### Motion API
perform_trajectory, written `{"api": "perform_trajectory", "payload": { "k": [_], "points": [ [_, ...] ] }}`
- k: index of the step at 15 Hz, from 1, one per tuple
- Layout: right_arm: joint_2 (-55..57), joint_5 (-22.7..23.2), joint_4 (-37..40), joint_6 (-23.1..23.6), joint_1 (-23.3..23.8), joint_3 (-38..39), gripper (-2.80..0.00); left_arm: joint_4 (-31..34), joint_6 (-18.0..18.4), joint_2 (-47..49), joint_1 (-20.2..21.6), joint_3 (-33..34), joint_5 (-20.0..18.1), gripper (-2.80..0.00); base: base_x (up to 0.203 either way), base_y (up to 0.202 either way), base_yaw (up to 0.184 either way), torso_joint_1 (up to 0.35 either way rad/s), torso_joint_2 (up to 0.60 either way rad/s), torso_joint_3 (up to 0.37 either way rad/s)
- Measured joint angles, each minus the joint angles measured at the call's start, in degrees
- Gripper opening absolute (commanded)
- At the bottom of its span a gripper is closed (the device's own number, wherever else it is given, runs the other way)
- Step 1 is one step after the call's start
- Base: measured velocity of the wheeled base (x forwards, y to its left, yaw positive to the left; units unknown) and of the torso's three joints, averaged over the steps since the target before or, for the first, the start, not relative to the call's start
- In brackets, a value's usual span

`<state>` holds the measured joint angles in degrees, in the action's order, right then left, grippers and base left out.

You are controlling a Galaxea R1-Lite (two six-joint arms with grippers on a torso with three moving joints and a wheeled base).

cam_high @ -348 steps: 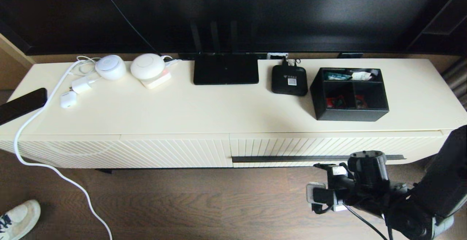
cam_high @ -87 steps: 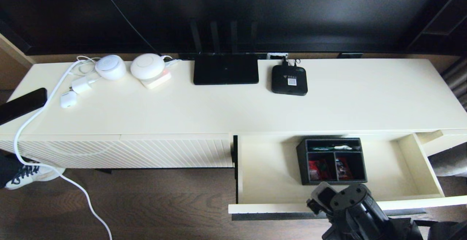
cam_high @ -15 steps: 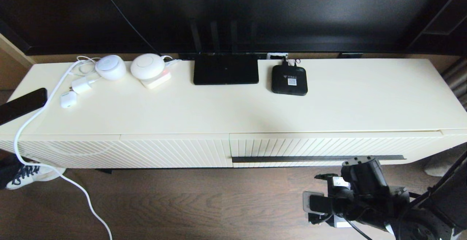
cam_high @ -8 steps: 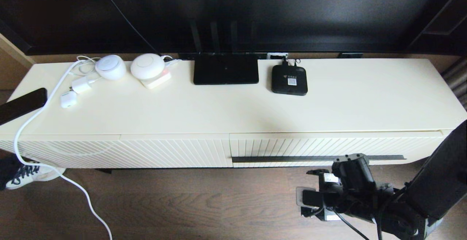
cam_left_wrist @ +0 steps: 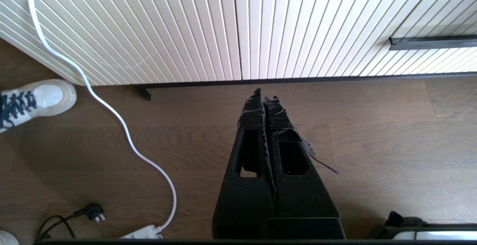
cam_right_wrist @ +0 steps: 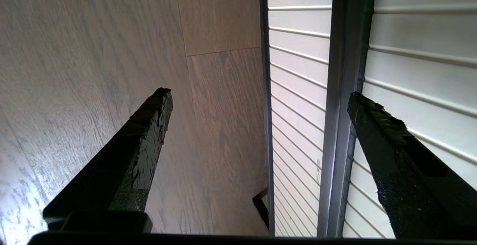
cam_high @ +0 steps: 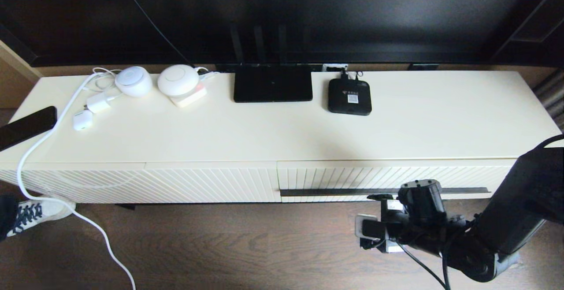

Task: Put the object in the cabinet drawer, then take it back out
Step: Open the drawer

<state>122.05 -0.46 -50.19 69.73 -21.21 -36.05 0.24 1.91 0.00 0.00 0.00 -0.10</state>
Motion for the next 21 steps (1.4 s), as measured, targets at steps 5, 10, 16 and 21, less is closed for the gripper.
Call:
{"api": "perform_trajectory", "payload": {
  "k": [5, 10, 16, 21],
  "points": [
    [2.2, 1.0, -0.2, 1.2, 0.7, -3.0, 0.00, 0.0, 0.0, 0.0, 0.0, 0.0, 0.0, -2.80, 0.000, 0.000, 0.000, 0.000, 0.00, 0.000],
    [3.5, 1.5, -0.2, 1.9, 1.4, -4.6, 0.00, 0.0, 0.0, 0.0, 0.0, 0.0, 0.0, -2.80, 0.000, 0.000, 0.000, 0.000, 0.00, 0.000],
    [5.1, 2.0, -1.4, 2.0, 1.8, -4.4, 0.00, 0.0, 0.0, 0.0, 0.0, 0.0, 0.0, -2.80, 0.000, 0.000, 0.000, 0.000, 0.00, 0.000],
    [5.2, 2.0, -1.8, 2.0, 1.9, -1.4, 0.00, 0.0, 0.0, 0.0, 0.0, 0.0, 0.0, -2.80, 0.000, 0.000, 0.000, 0.000, 0.00, 0.000]
  ]
}}
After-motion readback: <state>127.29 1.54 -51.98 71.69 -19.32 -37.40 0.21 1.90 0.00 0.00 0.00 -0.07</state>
